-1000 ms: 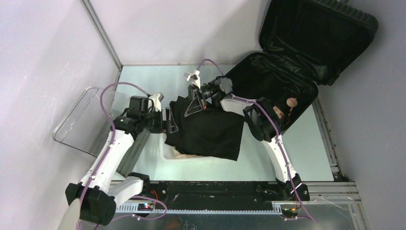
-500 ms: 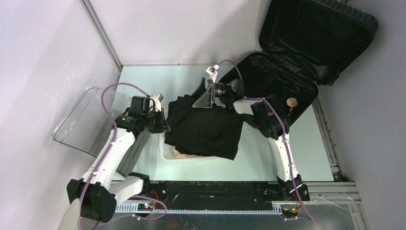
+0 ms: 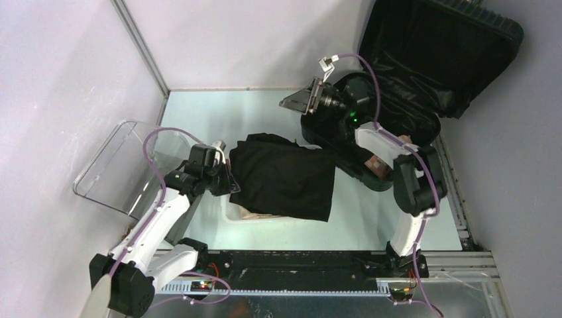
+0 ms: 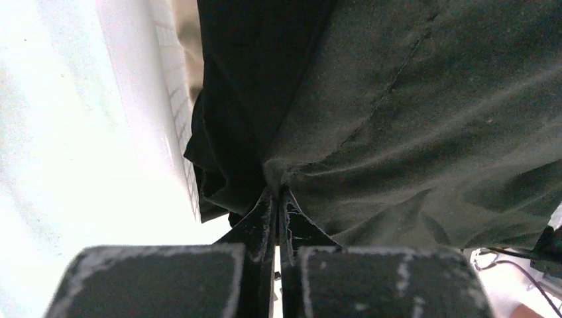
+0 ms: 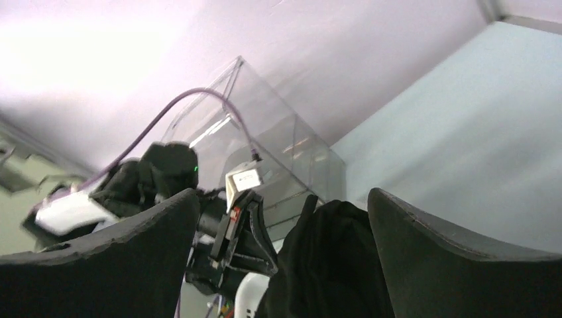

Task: Open, take out, and arrange the luggage
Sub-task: Place the clothes in the bin.

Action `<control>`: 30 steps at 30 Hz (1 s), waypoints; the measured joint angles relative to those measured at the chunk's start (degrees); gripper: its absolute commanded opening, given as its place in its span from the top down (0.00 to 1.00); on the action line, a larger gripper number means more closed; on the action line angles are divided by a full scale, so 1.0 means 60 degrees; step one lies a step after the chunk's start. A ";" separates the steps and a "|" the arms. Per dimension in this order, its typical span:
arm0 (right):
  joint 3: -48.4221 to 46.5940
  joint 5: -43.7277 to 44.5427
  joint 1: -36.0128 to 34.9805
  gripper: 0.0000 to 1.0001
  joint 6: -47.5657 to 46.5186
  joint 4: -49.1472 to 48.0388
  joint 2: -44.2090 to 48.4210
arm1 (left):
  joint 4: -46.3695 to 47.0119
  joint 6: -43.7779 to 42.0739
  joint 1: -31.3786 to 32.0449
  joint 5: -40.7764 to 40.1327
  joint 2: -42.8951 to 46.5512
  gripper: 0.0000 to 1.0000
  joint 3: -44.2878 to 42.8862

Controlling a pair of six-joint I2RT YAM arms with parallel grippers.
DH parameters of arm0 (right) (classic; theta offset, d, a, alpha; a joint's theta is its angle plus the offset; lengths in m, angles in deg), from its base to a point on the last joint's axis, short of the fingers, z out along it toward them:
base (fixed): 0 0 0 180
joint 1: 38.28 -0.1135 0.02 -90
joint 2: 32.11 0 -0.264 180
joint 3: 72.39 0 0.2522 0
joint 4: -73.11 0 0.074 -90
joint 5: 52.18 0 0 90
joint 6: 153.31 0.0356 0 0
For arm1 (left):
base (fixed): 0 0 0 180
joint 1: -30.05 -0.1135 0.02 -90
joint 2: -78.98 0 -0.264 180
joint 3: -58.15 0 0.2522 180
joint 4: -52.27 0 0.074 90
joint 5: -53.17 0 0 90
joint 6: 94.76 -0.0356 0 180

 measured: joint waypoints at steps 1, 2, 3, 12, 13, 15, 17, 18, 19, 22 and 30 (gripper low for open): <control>0.0000 0.0310 0.0036 0.01 -0.0419 0.0933 0.0401 | -0.0011 0.0138 0.0076 -0.0076 0.0036 1.00 -0.0004; 0.0000 0.0670 0.0069 0.00 -0.0852 0.1894 0.0787 | -0.0044 0.0295 0.0146 -0.0197 0.0047 1.00 -0.0026; 0.0000 0.1093 0.0076 0.01 -0.1333 0.2769 0.1155 | -0.0069 0.0437 0.0204 -0.0299 0.0047 1.00 -0.0051; 0.0000 0.4972 0.0175 0.00 -0.4397 0.9657 0.3894 | 0.0080 0.1727 0.1290 -0.1938 0.0761 1.00 0.0226; 0.0000 0.5093 0.0350 0.00 -0.4586 1.0167 0.4065 | 0.0084 0.1851 0.1300 -0.2131 0.0805 1.00 0.0310; 0.0000 0.5278 0.0652 0.00 -0.5034 1.1143 0.4339 | 0.0076 0.2014 0.1311 -0.2466 0.0845 1.00 0.0408; 0.0007 0.5548 0.0729 0.05 -0.5388 1.1934 0.4561 | 0.0076 0.2138 0.1435 -0.2816 0.0954 1.00 0.0452; 0.0040 0.5668 0.0659 0.11 -0.5508 1.2182 0.4656 | 0.0069 0.2189 0.1530 -0.2973 0.1053 1.00 0.0455; 0.0095 0.5832 0.0525 0.15 -0.5621 1.2458 0.4790 | 0.0058 0.2251 0.1654 -0.3140 0.1195 1.00 0.0459; 0.0255 0.6149 0.0080 0.47 -0.5792 1.3078 0.5129 | -0.0015 0.2459 0.1880 -0.3566 0.1537 0.71 0.0448; 0.0634 0.7063 -0.1155 0.76 -0.5690 1.3704 0.5329 | -0.0251 0.2557 0.2095 -0.4262 0.2324 0.37 -0.0248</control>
